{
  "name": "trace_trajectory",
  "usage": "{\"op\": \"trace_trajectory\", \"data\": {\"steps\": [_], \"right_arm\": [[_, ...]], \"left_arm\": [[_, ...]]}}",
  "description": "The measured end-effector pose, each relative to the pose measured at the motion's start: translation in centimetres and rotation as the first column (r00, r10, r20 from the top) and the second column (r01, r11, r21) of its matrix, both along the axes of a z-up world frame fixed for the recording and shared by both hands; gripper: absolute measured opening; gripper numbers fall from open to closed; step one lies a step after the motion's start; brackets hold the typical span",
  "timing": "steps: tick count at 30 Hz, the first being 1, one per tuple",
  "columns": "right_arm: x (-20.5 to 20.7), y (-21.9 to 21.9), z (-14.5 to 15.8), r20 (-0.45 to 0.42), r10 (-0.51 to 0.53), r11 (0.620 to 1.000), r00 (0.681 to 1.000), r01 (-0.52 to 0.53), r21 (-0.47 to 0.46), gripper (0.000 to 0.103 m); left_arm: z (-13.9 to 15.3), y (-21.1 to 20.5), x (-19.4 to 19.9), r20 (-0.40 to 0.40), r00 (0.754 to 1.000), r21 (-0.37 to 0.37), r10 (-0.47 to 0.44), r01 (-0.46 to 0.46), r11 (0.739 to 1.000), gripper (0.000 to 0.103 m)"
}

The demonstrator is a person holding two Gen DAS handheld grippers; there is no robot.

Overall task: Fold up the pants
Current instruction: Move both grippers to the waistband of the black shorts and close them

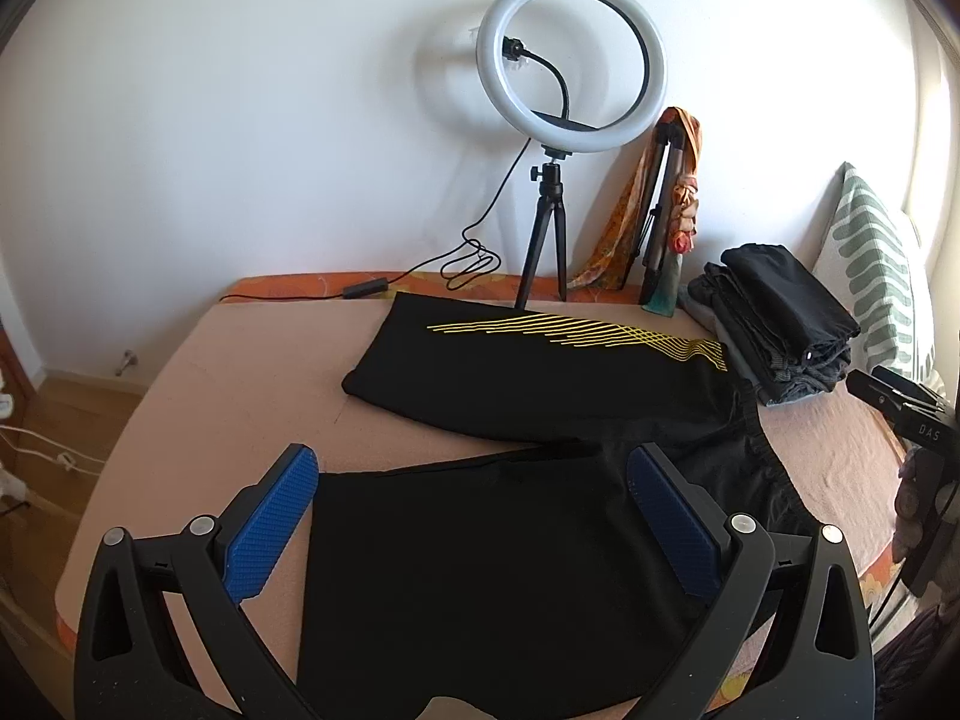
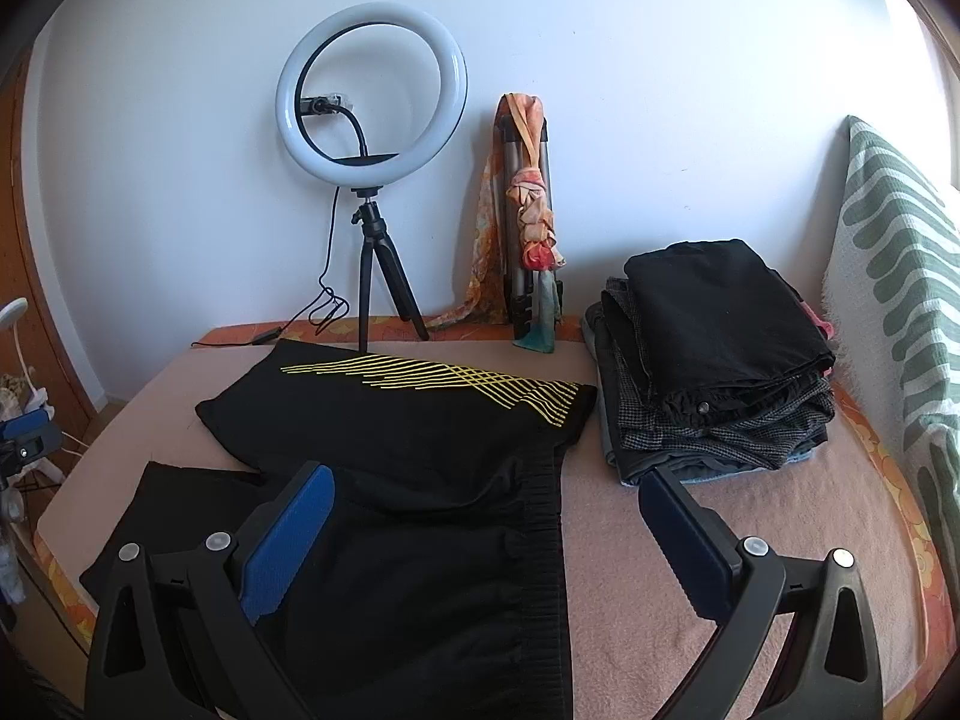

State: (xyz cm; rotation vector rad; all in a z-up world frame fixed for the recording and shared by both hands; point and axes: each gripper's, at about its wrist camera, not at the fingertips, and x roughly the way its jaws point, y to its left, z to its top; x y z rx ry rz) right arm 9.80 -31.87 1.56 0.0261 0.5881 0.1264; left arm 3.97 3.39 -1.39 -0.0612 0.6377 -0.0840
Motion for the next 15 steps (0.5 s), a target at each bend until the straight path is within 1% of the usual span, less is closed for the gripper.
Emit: {"op": "trace_trajectory", "data": {"steps": [5, 7, 9, 12, 15], "right_arm": [[2.3, -1.1, 0.5, -0.007, 0.010, 0.997, 1.000, -0.010, 0.079, 0.103], [3.2, -1.4, 0.5, -0.016, 0.018, 0.996, 1.000, -0.017, 0.087, 0.103], [4.0, -1.8, 0.4, -0.025, 0.013, 0.996, 1.000, -0.011, 0.092, 0.103], [5.4, -2.1, 0.1, -0.043, 0.017, 0.995, 0.999, -0.013, 0.098, 0.103], [7.3, -2.4, 0.2, -0.058, 0.024, 0.996, 0.998, -0.019, 0.087, 0.103]], "left_arm": [[0.6, 1.6, 2.0, -0.019, 0.999, 0.000, 0.028, -0.028, 1.000, 0.102], [0.8, 2.2, 3.5, -0.037, 0.999, 0.007, 0.022, -0.022, 1.000, 0.102], [0.9, 3.0, 5.0, -0.052, 0.998, 0.022, 0.039, -0.038, 0.999, 0.102], [0.8, 4.3, 7.6, -0.087, 0.995, 0.015, 0.051, -0.050, 0.999, 0.102], [0.5, 5.4, 10.0, -0.118, 0.991, -0.008, 0.065, -0.066, 0.998, 0.101]]}}
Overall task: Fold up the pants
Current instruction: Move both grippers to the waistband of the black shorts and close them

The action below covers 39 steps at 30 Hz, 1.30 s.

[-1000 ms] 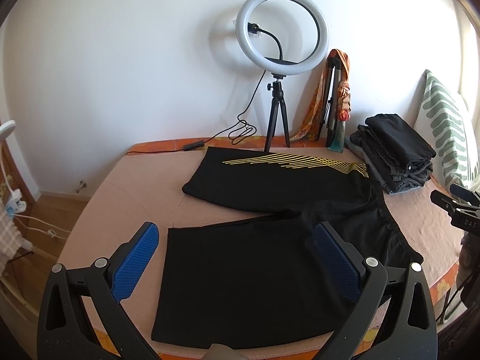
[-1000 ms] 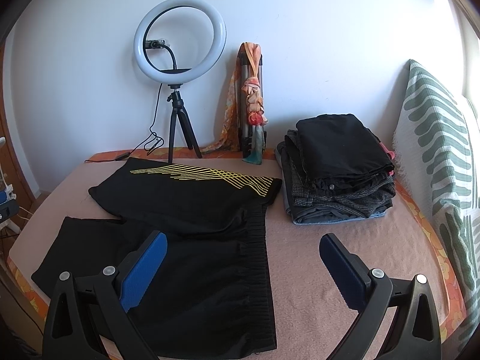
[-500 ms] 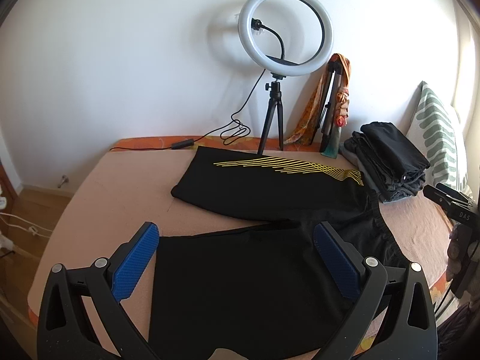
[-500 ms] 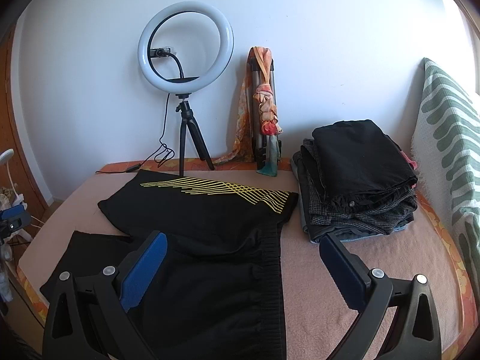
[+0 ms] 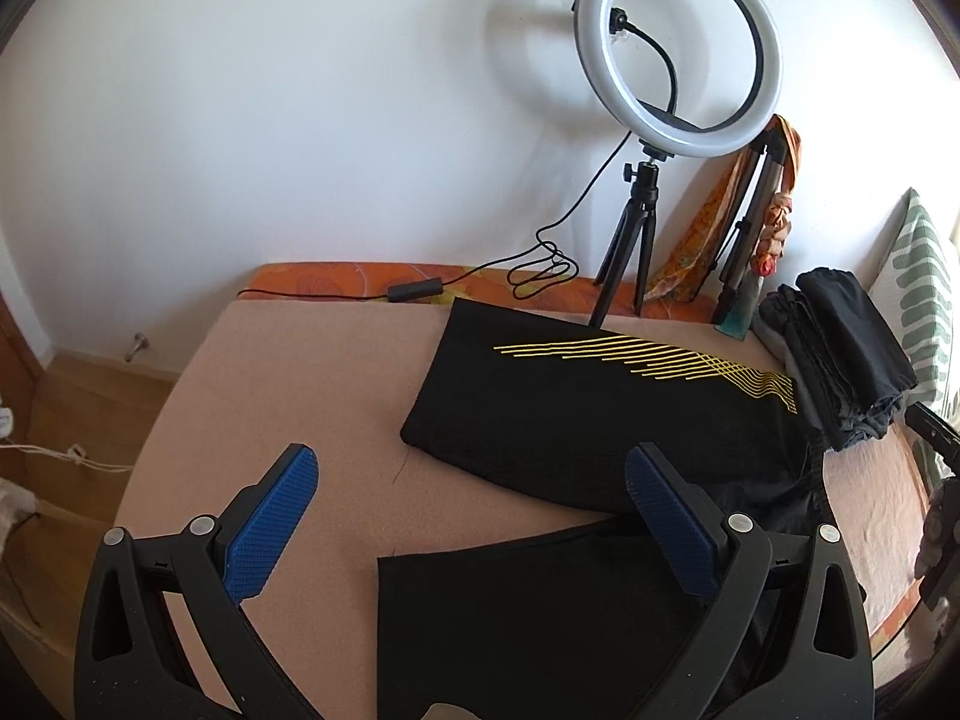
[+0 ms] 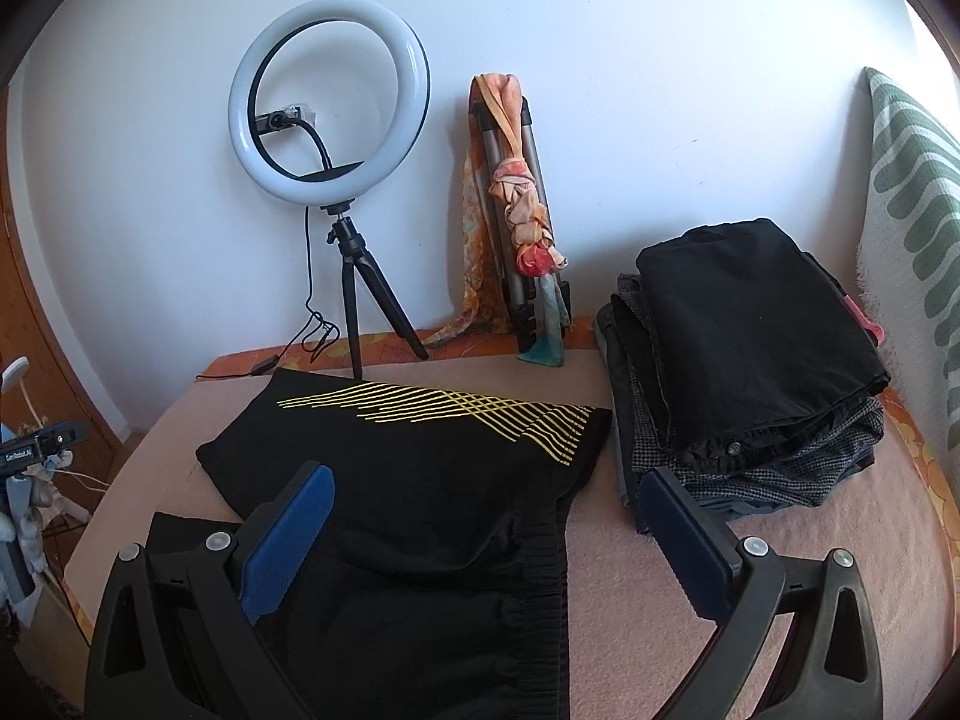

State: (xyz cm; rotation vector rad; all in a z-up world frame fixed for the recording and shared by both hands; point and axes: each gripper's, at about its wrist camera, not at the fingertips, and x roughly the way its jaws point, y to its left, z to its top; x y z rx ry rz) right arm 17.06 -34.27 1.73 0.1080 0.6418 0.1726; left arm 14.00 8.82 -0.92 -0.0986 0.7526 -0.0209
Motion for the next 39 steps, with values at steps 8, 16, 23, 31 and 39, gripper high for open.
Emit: {"op": "trace_trajectory", "data": {"steps": [8, 16, 23, 31, 39], "right_arm": [[6.2, 0.4, 0.1, -0.064, 0.096, 0.991, 0.993, -0.101, -0.089, 0.094], [13.8, 3.1, -3.0, -0.200, 0.226, 0.948, 0.953, -0.263, -0.179, 0.089], [20.2, 6.2, -7.2, -0.330, 0.290, 0.911, 0.898, -0.365, -0.191, 0.087], [24.3, 8.3, -11.1, -0.412, 0.318, 0.861, 0.854, -0.442, -0.252, 0.077], [25.3, 9.1, -13.0, -0.471, 0.344, 0.823, 0.812, -0.502, -0.265, 0.070]], "left_arm": [[-1.5, 1.2, 6.0, -0.064, 0.998, 0.020, -0.001, 0.003, 1.000, 0.092], [-3.7, 0.4, 12.9, -0.126, 0.990, -0.009, -0.060, 0.059, 0.998, 0.077], [-7.3, -0.5, 18.7, -0.197, 0.978, -0.088, -0.067, 0.051, 0.995, 0.060], [-10.8, -3.3, 21.6, -0.243, 0.964, -0.072, -0.110, 0.095, 0.993, 0.060], [-13.1, -3.1, 22.6, -0.285, 0.954, -0.090, -0.094, 0.071, 0.993, 0.060]]}}
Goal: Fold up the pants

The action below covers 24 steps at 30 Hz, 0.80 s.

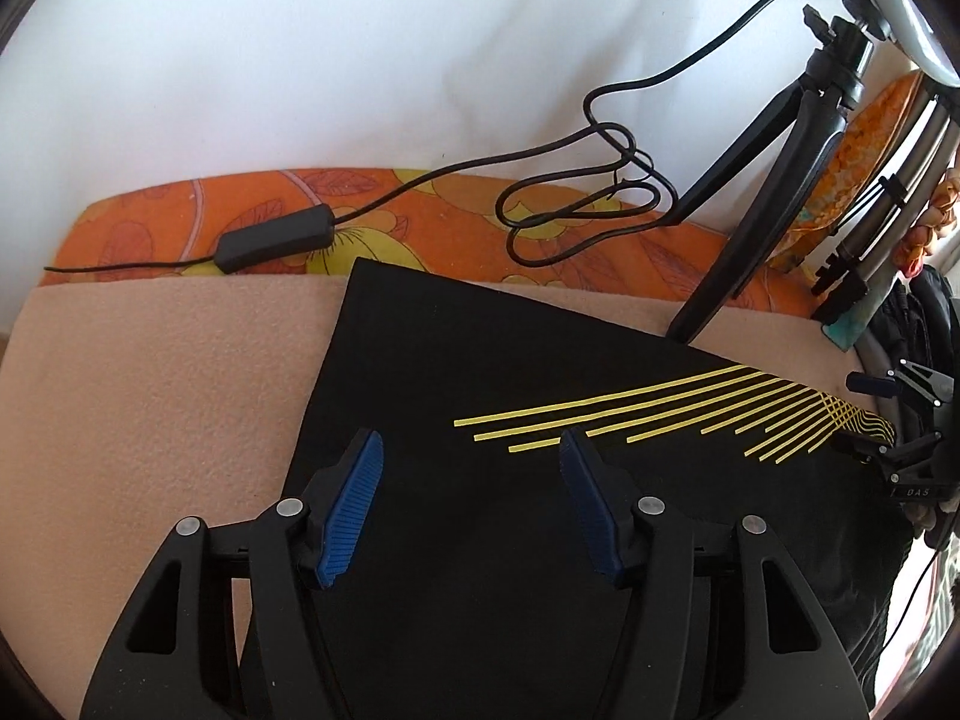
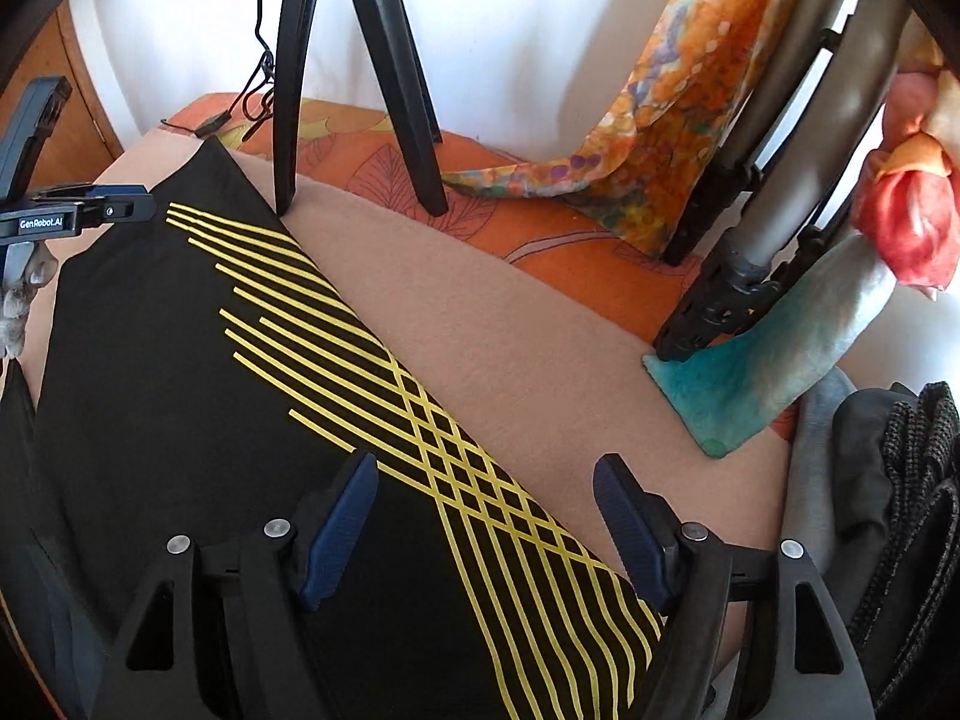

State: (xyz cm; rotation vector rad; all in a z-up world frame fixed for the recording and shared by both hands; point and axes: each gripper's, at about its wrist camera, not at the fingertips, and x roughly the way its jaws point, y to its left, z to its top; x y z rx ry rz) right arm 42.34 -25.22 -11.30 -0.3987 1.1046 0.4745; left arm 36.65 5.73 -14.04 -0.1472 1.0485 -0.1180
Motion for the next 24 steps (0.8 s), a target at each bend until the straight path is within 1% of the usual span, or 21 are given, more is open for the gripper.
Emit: {"op": "trace_trajectory", "data": {"steps": [1, 2, 3, 4, 5, 6, 8, 9, 12, 15, 17, 19, 20, 22, 24], "right_arm": [[0.0, 0.1, -0.2, -0.009, 0.006, 1.000, 1.000, -0.006, -0.003, 0.066], [0.0, 0.1, -0.3, -0.020, 0.011, 1.000, 1.000, -0.011, 0.012, 0.056], [-0.1, 0.0, -0.3, -0.028, 0.012, 0.999, 1.000, -0.010, 0.045, 0.042], [-0.2, 0.0, -0.2, -0.031, 0.007, 0.998, 1.000, -0.005, 0.064, 0.037], [-0.3, 0.0, -0.1, -0.023, 0.000, 0.998, 1.000, 0.001, 0.063, 0.032], [-0.6, 0.0, 0.0, -0.019, 0.003, 0.998, 1.000, -0.002, 0.059, 0.021], [-1.2, 0.2, 0.3, -0.003, 0.011, 0.999, 1.000, -0.011, 0.044, 0.005], [-1.5, 0.3, 0.6, 0.013, 0.010, 0.999, 1.000, -0.010, 0.045, 0.004], [-3.3, 0.6, 2.5, 0.079, 0.007, 0.996, 0.997, -0.013, 0.086, 0.002], [-6.1, 1.3, 4.5, 0.146, 0.037, 0.992, 0.989, -0.054, 0.113, 0.002], [-8.8, 2.2, 5.6, 0.194, 0.083, 0.991, 0.977, -0.101, 0.088, 0.002], [-10.6, 3.5, 6.3, 0.220, 0.127, 0.986, 0.967, -0.147, 0.079, 0.002], [-11.9, 3.2, 6.6, 0.230, 0.149, 0.983, 0.962, -0.169, 0.071, 0.002], [-13.8, 3.9, 6.5, 0.246, 0.192, 0.977, 0.950, -0.208, 0.042, 0.002], [-15.5, 4.3, 6.3, 0.241, 0.222, 0.972, 0.945, -0.235, 0.026, 0.001]], "left_arm": [[-0.2, 0.2, 0.2, -0.005, 1.000, -0.009, 0.009, -0.009, 1.000, 0.062], [-0.3, 0.4, 0.3, -0.011, 1.000, -0.025, 0.018, -0.018, 1.000, 0.062], [-0.4, 0.6, 0.4, -0.020, 0.999, -0.041, 0.032, -0.033, 0.999, 0.062], [-0.4, 0.9, 0.6, -0.032, 0.998, -0.060, 0.049, -0.050, 0.997, 0.062], [-0.5, 1.1, 0.7, -0.039, 0.997, -0.081, 0.062, -0.065, 0.995, 0.062], [-0.4, 1.3, 0.8, -0.045, 0.996, -0.101, 0.074, -0.078, 0.992, 0.062], [-0.3, 1.5, 1.1, -0.058, 0.994, -0.138, 0.093, -0.100, 0.985, 0.063], [-0.3, 1.5, 1.2, -0.064, 0.993, -0.155, 0.099, -0.108, 0.982, 0.064], [-0.2, 1.7, 1.5, -0.069, 0.989, -0.198, 0.128, -0.140, 0.970, 0.065], [0.2, 2.6, 1.4, -0.071, 0.984, -0.248, 0.163, -0.176, 0.953, 0.065], [0.3, 2.9, 1.5, -0.075, 0.981, -0.284, 0.177, -0.192, 0.940, 0.066], [0.3, 2.9, 1.7, -0.083, 0.980, -0.296, 0.181, -0.198, 0.935, 0.066], [0.3, 2.7, 1.8, -0.084, 0.980, -0.297, 0.181, -0.198, 0.934, 0.066], [0.4, 2.7, 2.0, -0.089, 0.978, -0.299, 0.187, -0.205, 0.932, 0.066], [0.4, 3.0, 1.9, -0.096, 0.975, -0.326, 0.199, -0.219, 0.920, 0.066]]}}
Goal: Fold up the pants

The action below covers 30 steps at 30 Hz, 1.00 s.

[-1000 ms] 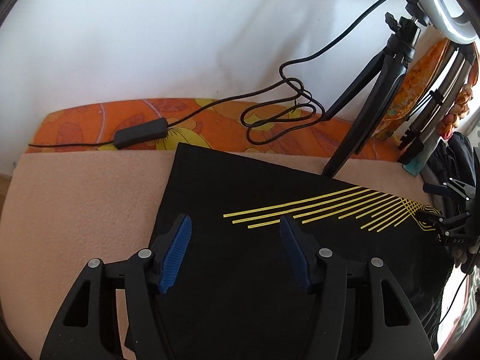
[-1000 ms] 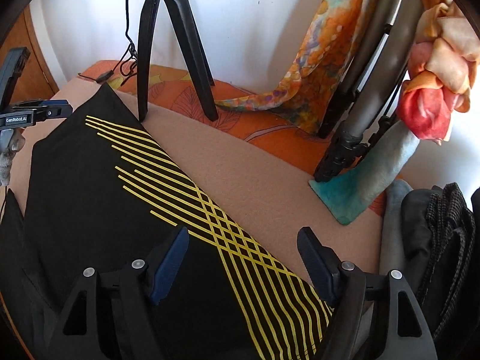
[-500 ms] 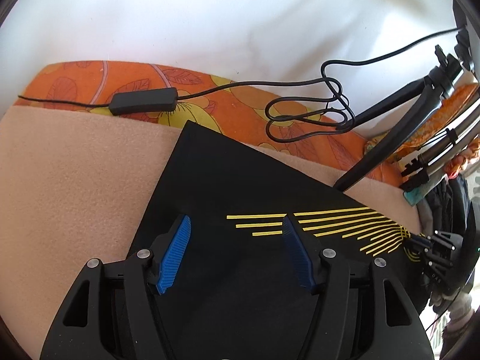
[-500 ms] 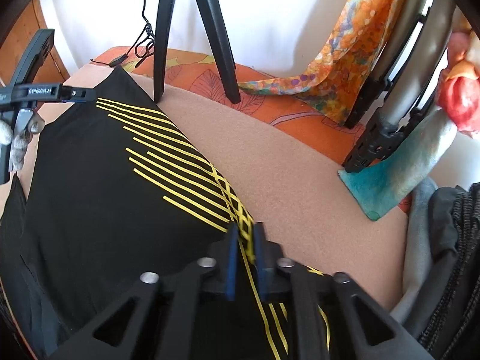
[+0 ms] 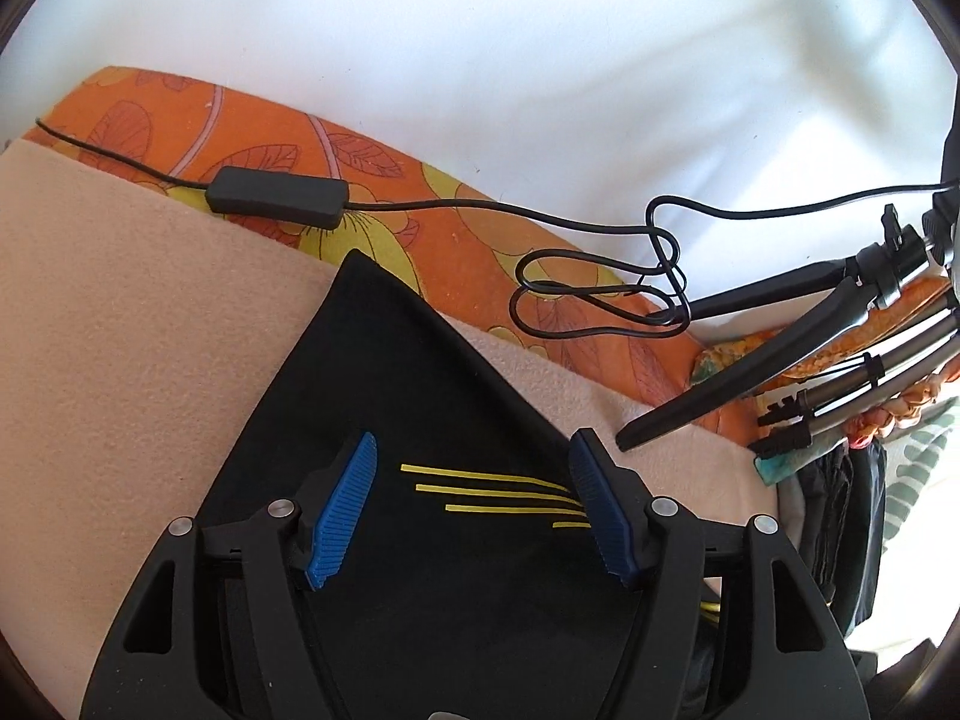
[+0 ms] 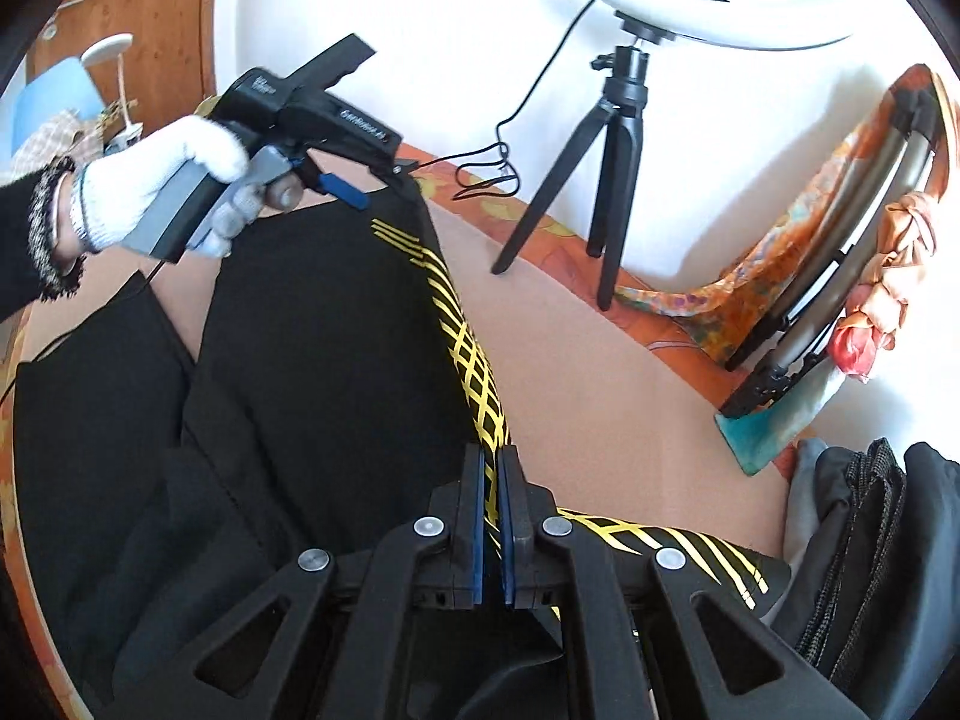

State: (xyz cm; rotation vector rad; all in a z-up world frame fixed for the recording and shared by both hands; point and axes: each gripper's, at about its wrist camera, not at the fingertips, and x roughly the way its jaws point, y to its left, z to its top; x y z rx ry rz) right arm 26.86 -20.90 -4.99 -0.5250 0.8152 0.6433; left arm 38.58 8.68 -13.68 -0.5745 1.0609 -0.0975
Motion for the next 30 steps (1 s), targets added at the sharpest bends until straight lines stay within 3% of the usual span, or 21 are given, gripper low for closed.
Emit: {"op": "trace_trajectory", "data": {"steps": [6, 9, 11, 13, 15, 19, 27, 30], "right_arm": [[-2.4, 0.3, -1.4, -0.027, 0.051, 0.998, 0.998, -0.052, -0.030, 0.001], [-2.8, 0.2, -1.7, -0.016, 0.045, 0.998, 0.999, -0.046, -0.036, 0.001], [-2.7, 0.0, -1.5, -0.008, 0.026, 0.999, 1.000, -0.026, -0.037, 0.001], [-2.3, -0.3, -1.5, 0.001, 0.008, 0.999, 1.000, -0.008, -0.035, 0.001], [-2.0, -0.7, -1.3, 0.010, -0.006, 0.999, 1.000, 0.007, -0.033, 0.001], [-1.8, -1.3, -0.6, 0.035, -0.047, 0.999, 0.998, 0.047, -0.019, 0.001], [-2.1, -1.8, 1.9, 0.095, -0.118, 0.993, 0.988, 0.119, -0.003, 0.001], [-3.1, -1.7, 3.2, 0.114, -0.127, 0.992, 0.985, 0.127, 0.005, 0.001]], "left_arm": [[-0.8, -0.4, 0.2, -0.018, 1.000, -0.032, 0.020, -0.021, 0.999, 0.066], [-1.1, 0.2, -0.1, 0.014, 0.998, -0.088, 0.062, -0.060, 0.994, 0.063], [-1.3, 0.4, -0.2, 0.029, 0.997, -0.109, 0.075, -0.072, 0.991, 0.051], [-1.5, 0.8, -0.5, 0.048, 0.996, -0.117, 0.075, -0.069, 0.991, 0.014], [-1.5, 1.3, -1.0, 0.087, 0.994, -0.126, 0.072, -0.061, 0.990, 0.006], [-0.4, 1.5, -2.5, 0.163, 0.984, -0.103, 0.066, -0.049, 0.993, 0.005], [4.8, 2.4, -7.5, 0.317, 0.947, -0.067, 0.057, -0.038, 0.997, 0.003], [6.2, 3.0, -9.4, 0.340, 0.939, -0.062, 0.057, -0.038, 0.997, 0.002]]}}
